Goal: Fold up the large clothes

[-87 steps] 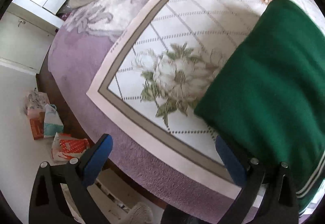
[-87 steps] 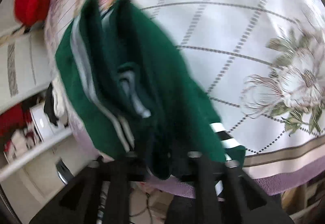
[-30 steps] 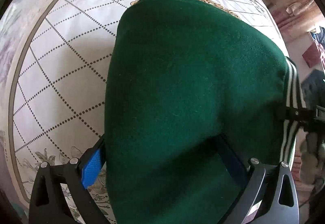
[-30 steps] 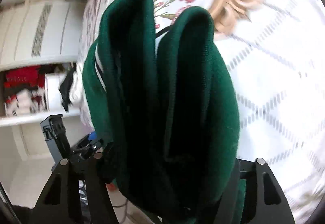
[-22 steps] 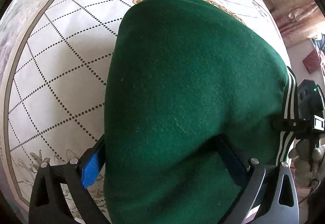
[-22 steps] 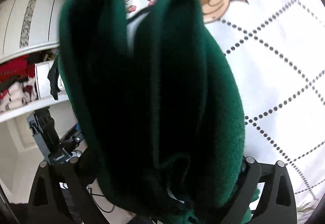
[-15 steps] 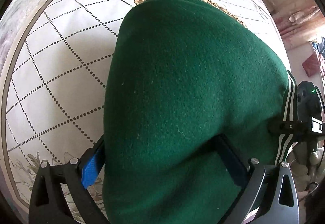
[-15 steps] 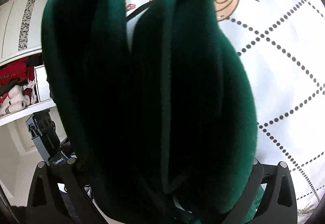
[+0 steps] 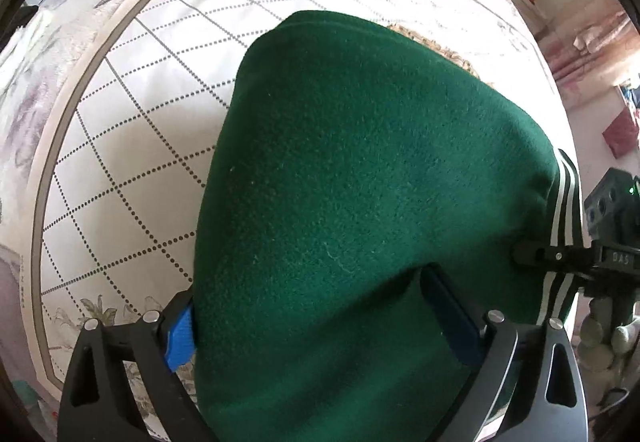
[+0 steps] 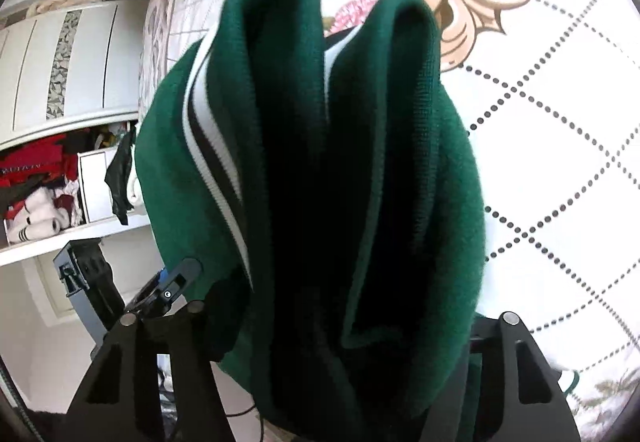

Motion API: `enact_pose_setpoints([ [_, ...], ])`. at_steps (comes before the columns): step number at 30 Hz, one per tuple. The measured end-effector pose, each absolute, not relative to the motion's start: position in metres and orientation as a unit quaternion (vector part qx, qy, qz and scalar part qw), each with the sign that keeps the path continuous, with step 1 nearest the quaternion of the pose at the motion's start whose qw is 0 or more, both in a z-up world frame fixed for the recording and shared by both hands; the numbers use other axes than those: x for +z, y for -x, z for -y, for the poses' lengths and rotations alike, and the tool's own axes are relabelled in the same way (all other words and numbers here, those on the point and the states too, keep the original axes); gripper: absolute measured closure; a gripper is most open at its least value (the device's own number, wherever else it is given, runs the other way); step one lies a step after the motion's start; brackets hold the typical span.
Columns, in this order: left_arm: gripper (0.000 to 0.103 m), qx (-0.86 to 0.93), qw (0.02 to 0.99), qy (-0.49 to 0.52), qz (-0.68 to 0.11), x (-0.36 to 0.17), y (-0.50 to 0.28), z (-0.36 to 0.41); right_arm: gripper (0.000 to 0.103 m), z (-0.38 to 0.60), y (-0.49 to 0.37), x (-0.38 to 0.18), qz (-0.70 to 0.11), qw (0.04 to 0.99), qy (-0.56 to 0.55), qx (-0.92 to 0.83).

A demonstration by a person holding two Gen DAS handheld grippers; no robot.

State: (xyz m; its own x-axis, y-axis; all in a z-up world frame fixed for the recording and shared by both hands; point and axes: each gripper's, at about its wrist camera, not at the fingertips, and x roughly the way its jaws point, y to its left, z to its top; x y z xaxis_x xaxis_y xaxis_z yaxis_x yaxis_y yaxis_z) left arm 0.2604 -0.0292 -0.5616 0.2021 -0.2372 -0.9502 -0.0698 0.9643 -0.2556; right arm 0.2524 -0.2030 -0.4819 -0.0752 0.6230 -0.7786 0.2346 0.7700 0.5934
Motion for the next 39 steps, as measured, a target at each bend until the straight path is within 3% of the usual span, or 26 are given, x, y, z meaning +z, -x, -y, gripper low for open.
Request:
enact_pose_setpoints([
  [12, 0.005, -0.066, 0.779, 0.104, -0.615, -0.516, -0.316, 0.038, 0.041, 0.218, -0.299, -0.413, -0.698, 0.623, -0.318, 0.154],
  [24, 0.005, -0.072, 0.802, 0.1, -0.584, -0.496, -0.475, 0.052, 0.041, 0.242, -0.484, -0.364, -0.682, 0.638, -0.32, 0.16],
  [39, 0.005, -0.068, 0.787, 0.077, -0.609, -0.561, -0.671, 0.086, 0.041, 0.259, -0.736, -0.42, -0.69, 0.65, -0.282, 0.148],
])
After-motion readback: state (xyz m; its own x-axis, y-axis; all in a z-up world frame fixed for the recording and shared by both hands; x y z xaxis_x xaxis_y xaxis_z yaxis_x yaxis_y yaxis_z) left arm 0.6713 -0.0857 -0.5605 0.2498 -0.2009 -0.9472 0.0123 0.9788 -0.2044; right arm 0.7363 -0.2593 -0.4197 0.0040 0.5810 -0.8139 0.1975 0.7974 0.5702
